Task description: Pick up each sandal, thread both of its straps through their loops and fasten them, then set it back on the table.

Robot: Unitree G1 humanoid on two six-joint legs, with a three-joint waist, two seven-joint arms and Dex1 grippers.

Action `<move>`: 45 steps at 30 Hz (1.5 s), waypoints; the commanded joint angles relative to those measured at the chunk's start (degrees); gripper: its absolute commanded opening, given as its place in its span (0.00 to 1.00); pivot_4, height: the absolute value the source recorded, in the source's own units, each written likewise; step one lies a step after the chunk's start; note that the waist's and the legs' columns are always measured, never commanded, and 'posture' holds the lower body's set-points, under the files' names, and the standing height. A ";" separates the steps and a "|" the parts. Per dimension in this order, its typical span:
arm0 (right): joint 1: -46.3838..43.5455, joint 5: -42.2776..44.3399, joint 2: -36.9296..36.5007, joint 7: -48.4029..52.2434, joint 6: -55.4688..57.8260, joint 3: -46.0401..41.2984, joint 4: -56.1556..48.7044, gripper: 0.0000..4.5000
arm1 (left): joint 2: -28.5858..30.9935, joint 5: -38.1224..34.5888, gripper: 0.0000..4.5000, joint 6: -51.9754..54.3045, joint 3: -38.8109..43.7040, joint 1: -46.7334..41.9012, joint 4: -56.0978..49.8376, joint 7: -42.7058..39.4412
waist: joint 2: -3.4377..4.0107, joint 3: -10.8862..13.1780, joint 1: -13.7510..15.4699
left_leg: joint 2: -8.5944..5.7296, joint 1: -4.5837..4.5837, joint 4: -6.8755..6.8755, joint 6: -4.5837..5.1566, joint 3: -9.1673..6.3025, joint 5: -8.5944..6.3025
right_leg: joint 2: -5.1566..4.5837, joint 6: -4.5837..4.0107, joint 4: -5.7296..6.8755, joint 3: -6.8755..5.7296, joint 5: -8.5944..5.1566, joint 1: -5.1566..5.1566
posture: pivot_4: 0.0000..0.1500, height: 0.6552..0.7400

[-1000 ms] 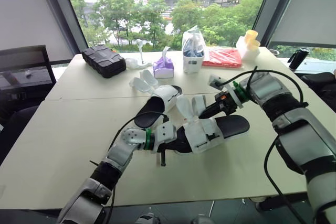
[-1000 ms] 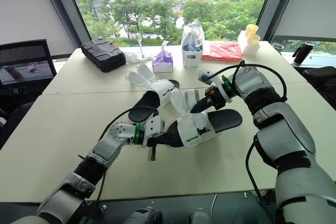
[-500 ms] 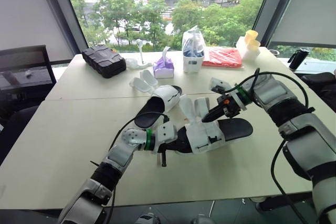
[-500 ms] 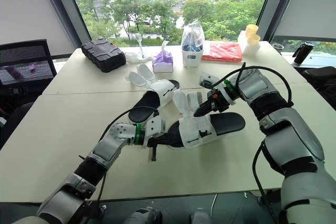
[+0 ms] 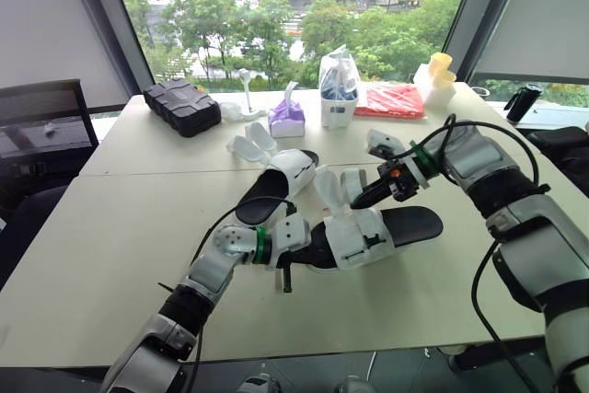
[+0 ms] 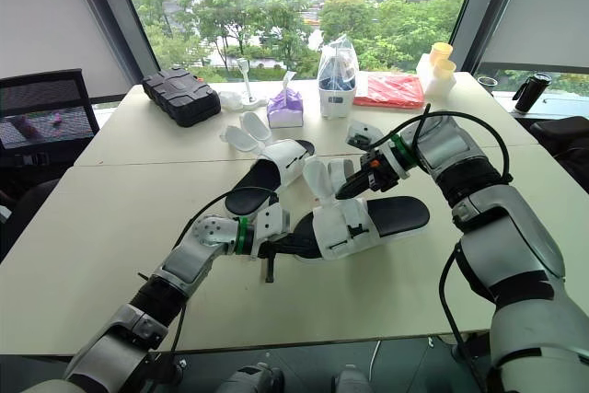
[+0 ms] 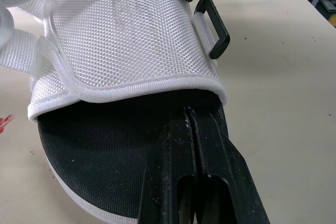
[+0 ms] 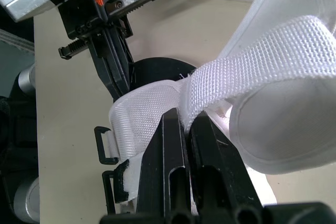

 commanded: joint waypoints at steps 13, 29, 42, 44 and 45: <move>3.30 3.26 -5.11 0.29 1.05 2.74 -12.45 0.01 | 0.05 1.54 0.00 1.03 -2.03 0.89 1.53 -0.85 | 0.00 0.00 0.10 | 0.00 0.00 0.01 0.00 0.00 0.00 | -0.03 0.00 -0.01 0.00 0.00 0.02 | 1.00 1.00; 4.50 -0.21 -4.28 0.29 -1.89 1.07 -12.14 0.01 | 0.11 1.59 0.00 0.91 -2.23 1.21 1.24 -0.91 | -0.01 0.00 0.11 | 0.00 0.00 0.02 0.00 0.00 0.00 | -0.02 0.00 0.00 -0.01 0.00 0.02 | 1.00 1.00; 5.94 5.49 -8.46 0.29 5.03 1.04 -20.05 0.01 | 0.03 1.66 0.00 0.88 -2.43 1.08 1.31 -1.08 | -0.01 0.00 0.10 | 0.01 0.00 0.03 0.00 0.01 0.00 | -0.04 0.00 -0.01 0.00 0.00 0.02 | 1.00 1.00; 7.01 5.38 -8.77 0.29 5.79 0.82 -21.66 0.01 | 0.02 1.65 0.00 0.87 -2.45 1.12 1.30 -1.10 | -0.01 0.00 0.11 | 0.01 0.00 0.03 0.00 0.00 0.00 | -0.05 0.00 -0.01 0.00 0.00 0.03 | 1.00 1.00; 7.70 5.17 -8.94 0.29 5.98 0.72 -22.46 0.01 | 0.00 1.66 0.00 0.86 -2.47 1.15 1.30 -1.08 | -0.01 0.00 0.11 | 0.01 0.00 0.03 0.01 0.00 0.00 | -0.05 0.00 -0.01 0.00 0.00 0.03 | 1.00 1.00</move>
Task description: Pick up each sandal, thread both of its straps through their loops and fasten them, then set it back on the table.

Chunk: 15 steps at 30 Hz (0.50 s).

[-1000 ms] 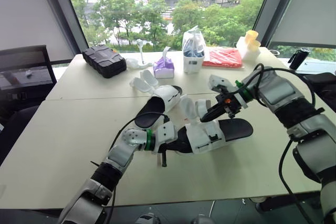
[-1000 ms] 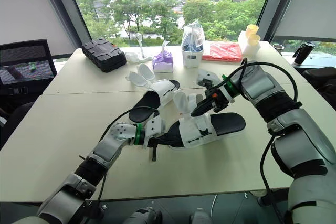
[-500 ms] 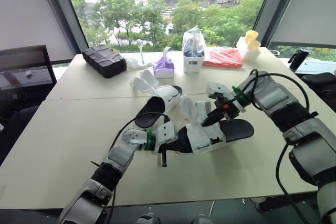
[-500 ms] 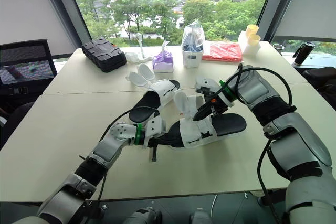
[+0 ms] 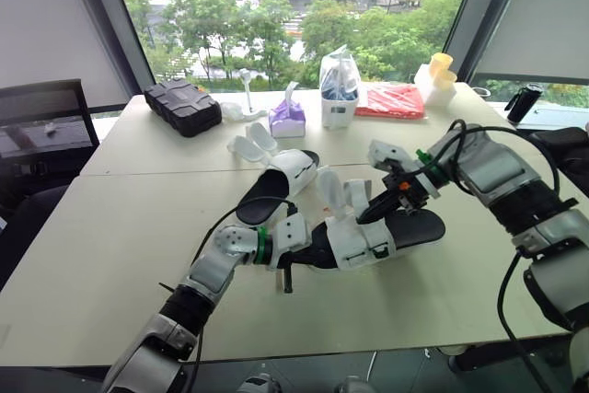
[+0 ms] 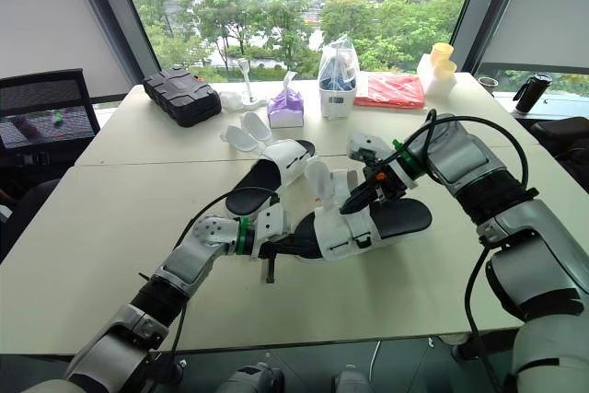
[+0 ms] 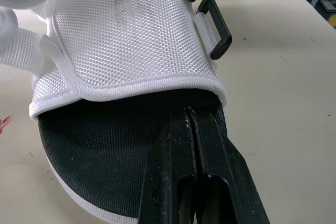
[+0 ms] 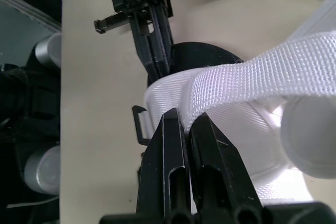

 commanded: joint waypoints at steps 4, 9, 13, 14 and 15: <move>2.89 -1.57 -2.05 0.39 -0.31 -0.94 -4.30 0.01 | 0.07 1.64 0.00 0.91 -2.33 1.08 1.34 -1.04 | 0.00 0.00 -0.01 | 0.00 0.00 0.01 0.00 0.01 0.00 | 0.00 0.00 0.00 0.00 0.00 0.01 | 1.00 1.00; 4.66 -2.63 -2.75 0.39 -0.53 -1.37 -5.04 0.01 | -0.01 1.68 0.00 0.87 -2.34 1.02 1.53 -1.00 | 0.00 0.00 -0.01 | 0.00 0.00 0.03 0.00 0.01 0.00 | 0.00 0.00 0.01 0.00 0.00 0.01 | 1.00 1.00; 5.39 -2.46 -3.39 0.39 0.00 -2.23 -6.13 0.07 | -0.08 1.73 0.00 0.82 -2.41 0.97 1.70 -1.07 | 0.00 0.00 0.02 | 0.00 0.00 0.03 0.00 0.01 0.00 | 0.00 0.00 0.01 -0.01 0.00 0.01 | 1.00 1.00; 5.57 -2.23 -3.65 0.39 0.24 -2.50 -6.63 0.14 | -0.08 1.73 0.00 0.81 -2.42 0.98 1.70 -1.08 | 0.00 0.00 0.02 | 0.00 0.00 0.04 0.00 0.01 0.00 | 0.00 0.00 0.01 0.00 0.00 0.01 | 1.00 1.00; 5.70 -2.08 -3.83 0.39 0.42 -2.68 -7.01 0.21 | -0.08 1.73 0.00 0.81 -2.42 0.99 1.68 -1.10 | 0.00 0.00 0.02 | 0.00 0.00 0.03 0.00 0.01 0.00 | 0.00 0.00 0.00 -0.01 0.00 0.02 | 1.00 1.00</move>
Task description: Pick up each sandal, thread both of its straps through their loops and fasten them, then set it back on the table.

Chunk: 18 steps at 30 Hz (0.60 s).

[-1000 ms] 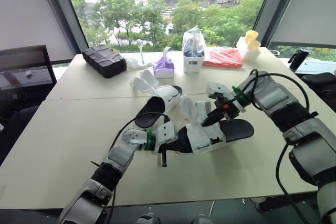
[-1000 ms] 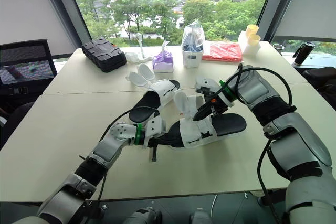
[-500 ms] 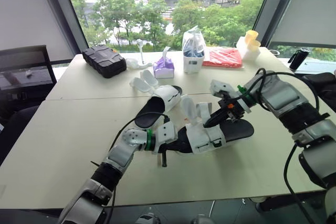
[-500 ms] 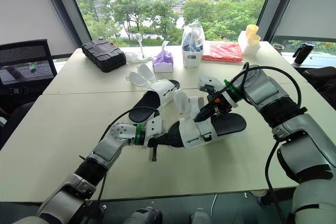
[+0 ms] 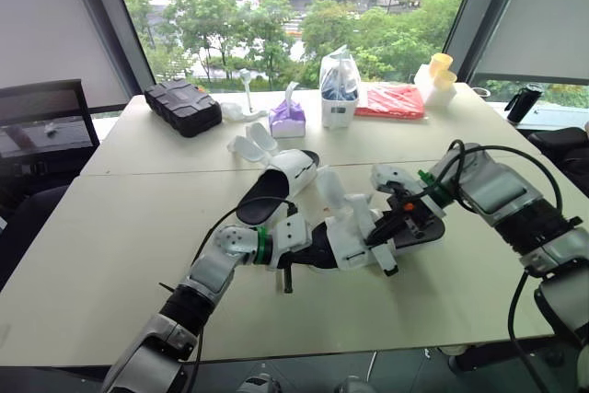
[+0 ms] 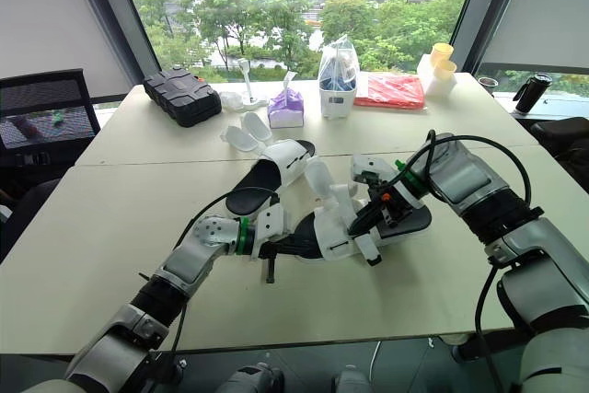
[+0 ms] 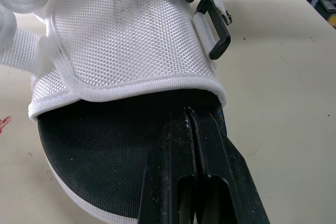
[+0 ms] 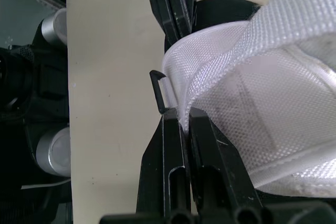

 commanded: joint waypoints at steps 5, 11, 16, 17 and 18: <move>0.88 -0.04 -2.93 0.16 1.81 -5.44 -4.95 0.77 | -0.17 1.75 0.00 0.75 -2.46 0.77 1.99 -1.13 | 0.00 0.00 -0.01 | 0.00 0.00 0.02 0.00 0.00 0.00 | 0.00 0.00 0.00 0.00 0.00 0.01 | 1.00 1.00; 3.11 2.66 -8.80 0.15 9.04 -11.25 -12.04 0.99 | -0.25 1.79 0.00 0.35 -2.37 0.60 2.45 -1.28 | 0.00 0.00 0.12 | 0.00 0.00 0.03 0.01 0.00 -0.01 | -0.01 0.00 -0.06 -0.01 0.00 0.06 | 1.00 1.00; 8.07 6.18 -13.18 -1.16 17.39 -17.39 -17.91 0.99 | -0.61 1.80 0.00 0.02 -2.39 0.36 2.86 -1.32 | 0.00 0.00 0.20 | 0.01 0.00 0.03 0.01 0.00 -0.01 | -0.04 0.00 -0.09 -0.02 0.00 0.08 | 1.00 1.00; 9.71 6.95 -13.89 -1.63 18.70 -18.50 -19.17 0.99 | -0.69 1.78 0.00 0.02 -2.40 0.35 2.87 -1.34 | -0.01 0.00 0.22 | 0.01 0.00 0.03 0.01 0.00 -0.01 | -0.05 0.00 -0.10 -0.02 0.00 0.09 | 1.00 1.00; 11.16 7.41 -14.26 -2.25 19.74 -19.26 -20.04 0.99 | -0.79 1.79 0.00 -0.07 -2.40 0.22 3.08 -1.39 | -0.01 0.00 0.18 | 0.01 0.00 0.03 0.02 0.00 -0.02 | -0.06 0.00 -0.13 -0.03 0.00 0.11 | 1.00 1.00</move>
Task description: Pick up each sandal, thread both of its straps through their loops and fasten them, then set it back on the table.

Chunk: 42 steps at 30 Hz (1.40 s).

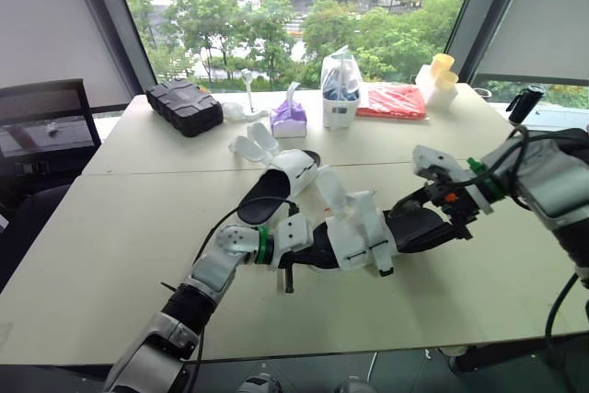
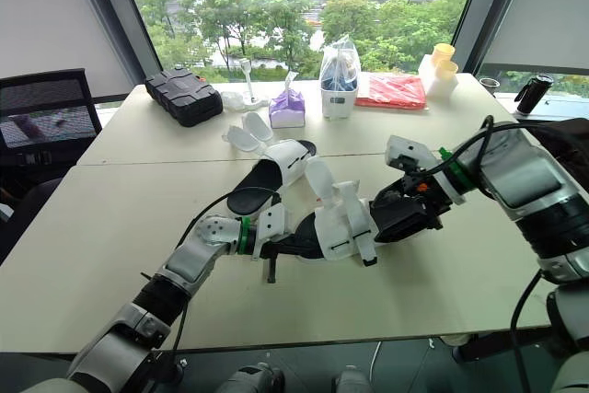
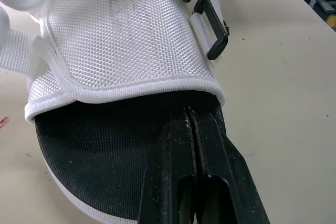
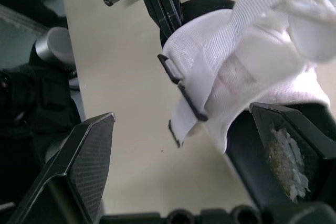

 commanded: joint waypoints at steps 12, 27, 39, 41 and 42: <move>16.46 5.40 3.10 -12.11 7.21 -8.99 -6.36 0.99 | -0.87 1.54 0.00 -0.08 -2.09 0.42 2.88 -1.11 | 0.00 0.00 0.02 | -0.01 0.00 0.04 0.03 0.01 0.00 | -0.05 0.01 -0.04 -0.02 0.00 0.07 | 1.00 1.00; 17.60 6.91 10.03 -16.59 8.71 -6.47 -7.07 0.94 | -1.05 1.76 0.00 -0.11 -2.32 0.11 2.81 -1.27 | -0.01 0.00 -0.04 | -0.02 0.01 0.06 0.03 0.00 0.01 | -0.03 0.01 -0.05 -0.04 0.01 0.09 | 1.00 1.00; 20.79 7.92 9.03 -16.82 9.16 -6.62 -10.18 0.01 | -1.09 1.73 0.00 0.49 -2.33 0.45 2.31 -1.34 | -0.01 0.00 0.06 | -0.01 0.01 0.05 0.03 -0.01 0.01 | -0.03 0.01 -0.06 -0.05 0.01 0.09 | 1.00 1.00; 22.72 8.24 7.93 -16.38 9.20 -6.21 -12.50 0.01 | -1.09 1.75 0.00 0.58 -2.32 0.57 2.20 -1.32 | -0.01 0.00 0.06 | -0.02 0.01 0.04 0.04 -0.01 0.00 | -0.03 0.01 -0.07 -0.06 0.00 0.09 | 1.00 1.00; 23.41 8.42 7.58 -16.38 9.25 -6.14 -13.33 0.01 | -1.09 1.74 0.00 0.60 -2.31 0.60 2.17 -1.31 | -0.01 0.00 0.03 | -0.02 0.01 0.04 0.04 -0.01 0.00 | -0.03 0.01 -0.08 -0.05 0.00 0.10 | 1.00 1.00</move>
